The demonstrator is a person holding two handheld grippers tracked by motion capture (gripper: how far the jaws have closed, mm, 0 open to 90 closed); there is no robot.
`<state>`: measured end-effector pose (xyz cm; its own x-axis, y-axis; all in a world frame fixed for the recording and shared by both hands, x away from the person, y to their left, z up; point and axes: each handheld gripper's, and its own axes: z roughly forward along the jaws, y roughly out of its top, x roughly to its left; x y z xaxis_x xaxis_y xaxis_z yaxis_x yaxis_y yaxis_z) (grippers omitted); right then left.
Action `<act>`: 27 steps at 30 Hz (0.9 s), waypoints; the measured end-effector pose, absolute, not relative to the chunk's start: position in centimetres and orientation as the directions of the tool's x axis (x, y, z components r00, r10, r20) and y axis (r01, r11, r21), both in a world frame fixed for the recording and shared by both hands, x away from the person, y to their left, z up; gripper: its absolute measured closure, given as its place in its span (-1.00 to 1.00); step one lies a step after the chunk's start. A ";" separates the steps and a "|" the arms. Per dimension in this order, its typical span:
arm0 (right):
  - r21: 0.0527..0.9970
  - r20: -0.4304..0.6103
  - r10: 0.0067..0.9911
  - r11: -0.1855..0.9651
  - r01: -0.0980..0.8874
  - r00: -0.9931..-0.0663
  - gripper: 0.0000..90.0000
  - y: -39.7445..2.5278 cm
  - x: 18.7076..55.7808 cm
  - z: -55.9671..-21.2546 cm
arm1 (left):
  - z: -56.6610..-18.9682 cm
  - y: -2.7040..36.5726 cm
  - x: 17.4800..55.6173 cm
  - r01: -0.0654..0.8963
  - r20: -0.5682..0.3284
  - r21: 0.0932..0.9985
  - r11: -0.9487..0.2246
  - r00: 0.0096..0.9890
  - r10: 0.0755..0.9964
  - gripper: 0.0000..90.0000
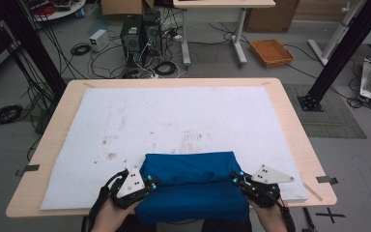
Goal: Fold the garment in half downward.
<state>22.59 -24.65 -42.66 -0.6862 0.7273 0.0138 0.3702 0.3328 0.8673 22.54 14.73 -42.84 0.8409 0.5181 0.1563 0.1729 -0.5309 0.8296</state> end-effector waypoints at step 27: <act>0.855 0.136 0.841 0.167 0.491 -0.524 0.24 -26.3 28.8 -41.7 | -42.6 18.0 29.8 0.479 -0.137 0.841 -0.253 0.640 0.756 0.25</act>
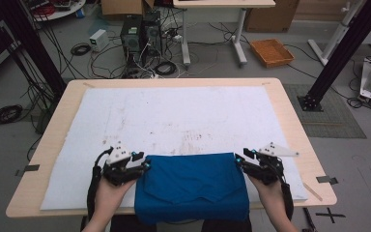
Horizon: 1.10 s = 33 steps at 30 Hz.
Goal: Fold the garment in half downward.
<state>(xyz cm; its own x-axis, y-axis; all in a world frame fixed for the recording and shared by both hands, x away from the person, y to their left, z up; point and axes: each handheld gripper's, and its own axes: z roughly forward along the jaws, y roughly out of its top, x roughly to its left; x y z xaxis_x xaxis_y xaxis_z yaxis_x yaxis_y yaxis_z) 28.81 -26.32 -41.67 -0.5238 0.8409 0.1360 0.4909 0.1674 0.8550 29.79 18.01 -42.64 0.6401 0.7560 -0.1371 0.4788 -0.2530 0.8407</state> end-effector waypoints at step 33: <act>0.840 0.233 0.844 0.076 0.538 -0.482 0.42 -27.5 31.1 -43.2 | -44.9 19.3 29.7 0.506 -0.062 0.781 -0.366 0.647 0.760 0.92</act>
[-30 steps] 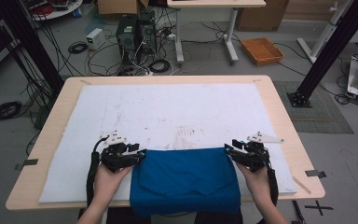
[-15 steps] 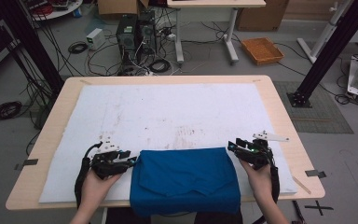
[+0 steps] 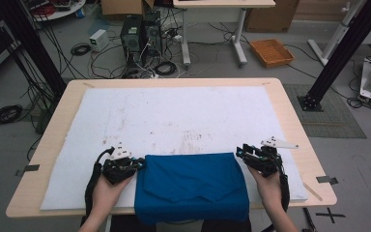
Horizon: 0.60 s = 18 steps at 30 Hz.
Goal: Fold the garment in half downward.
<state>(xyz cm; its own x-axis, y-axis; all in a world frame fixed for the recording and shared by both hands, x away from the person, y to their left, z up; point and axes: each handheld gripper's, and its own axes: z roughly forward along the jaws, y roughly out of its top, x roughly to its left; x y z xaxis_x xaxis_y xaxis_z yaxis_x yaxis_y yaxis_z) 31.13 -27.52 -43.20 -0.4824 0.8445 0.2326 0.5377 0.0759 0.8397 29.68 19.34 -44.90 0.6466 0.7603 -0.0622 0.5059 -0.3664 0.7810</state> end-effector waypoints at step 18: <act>0.777 0.298 0.831 0.074 0.625 -0.469 0.25 -26.3 32.9 -44.0 | -44.0 17.8 32.9 0.577 -0.239 0.793 -0.197 0.592 0.770 0.21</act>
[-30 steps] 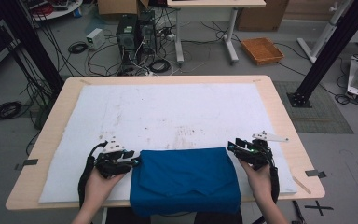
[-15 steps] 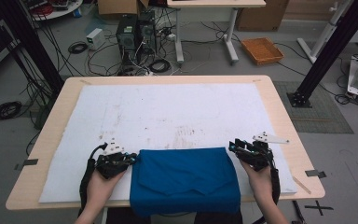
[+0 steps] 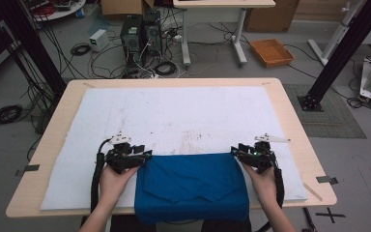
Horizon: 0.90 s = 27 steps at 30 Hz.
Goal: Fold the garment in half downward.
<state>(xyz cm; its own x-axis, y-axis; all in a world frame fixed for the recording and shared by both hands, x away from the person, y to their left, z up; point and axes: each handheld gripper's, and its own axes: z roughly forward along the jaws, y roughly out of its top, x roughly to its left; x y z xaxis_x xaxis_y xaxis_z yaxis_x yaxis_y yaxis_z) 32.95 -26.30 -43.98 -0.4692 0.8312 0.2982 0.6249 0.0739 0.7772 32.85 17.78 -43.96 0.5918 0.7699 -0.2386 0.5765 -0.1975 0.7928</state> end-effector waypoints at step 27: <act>0.765 0.263 0.804 0.164 0.623 -0.534 0.91 -26.1 33.8 -44.4 | -44.7 17.9 33.3 0.564 -0.191 0.787 -0.249 0.607 0.772 0.88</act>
